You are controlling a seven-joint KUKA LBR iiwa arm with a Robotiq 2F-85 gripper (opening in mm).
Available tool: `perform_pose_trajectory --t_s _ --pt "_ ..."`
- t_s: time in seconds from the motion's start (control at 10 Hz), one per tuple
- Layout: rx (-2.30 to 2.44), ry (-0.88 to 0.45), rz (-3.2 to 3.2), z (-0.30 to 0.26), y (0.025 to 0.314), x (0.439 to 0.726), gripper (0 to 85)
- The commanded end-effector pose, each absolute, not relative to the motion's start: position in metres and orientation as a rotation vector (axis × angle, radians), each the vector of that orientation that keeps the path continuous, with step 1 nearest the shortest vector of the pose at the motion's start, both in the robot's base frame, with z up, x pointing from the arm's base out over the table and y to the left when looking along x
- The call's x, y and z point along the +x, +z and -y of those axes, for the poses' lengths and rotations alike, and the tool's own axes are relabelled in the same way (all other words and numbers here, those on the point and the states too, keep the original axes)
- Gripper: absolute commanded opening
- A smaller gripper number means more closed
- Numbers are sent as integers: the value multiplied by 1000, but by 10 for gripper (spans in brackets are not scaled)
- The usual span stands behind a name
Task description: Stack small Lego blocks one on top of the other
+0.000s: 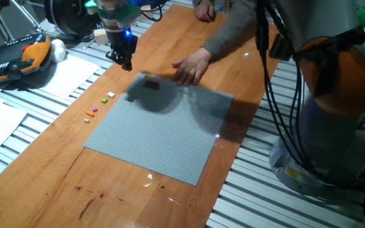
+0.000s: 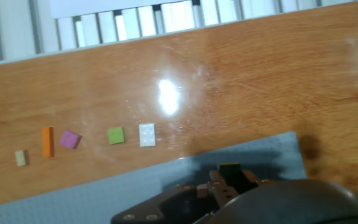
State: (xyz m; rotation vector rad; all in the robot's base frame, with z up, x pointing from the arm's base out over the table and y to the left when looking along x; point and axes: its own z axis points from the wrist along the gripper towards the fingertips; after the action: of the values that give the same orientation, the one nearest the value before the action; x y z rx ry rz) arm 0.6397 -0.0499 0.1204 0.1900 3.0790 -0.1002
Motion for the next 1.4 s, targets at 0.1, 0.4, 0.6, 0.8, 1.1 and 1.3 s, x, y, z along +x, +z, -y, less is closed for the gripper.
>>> perform_pose_trajectory --t_s 0.1,0.4,0.6,0.8,1.1,1.3 --pt "123 -100 -3098 67 124 635 0" --pt "65 -56 -3108 112 128 616 0" --pt "98 -79 -3102 97 123 605 0" --pt "149 -72 -3087 80 110 595 0" --pt "195 -82 -3077 58 95 583 0" --pt "204 -88 -3072 49 88 576 0"
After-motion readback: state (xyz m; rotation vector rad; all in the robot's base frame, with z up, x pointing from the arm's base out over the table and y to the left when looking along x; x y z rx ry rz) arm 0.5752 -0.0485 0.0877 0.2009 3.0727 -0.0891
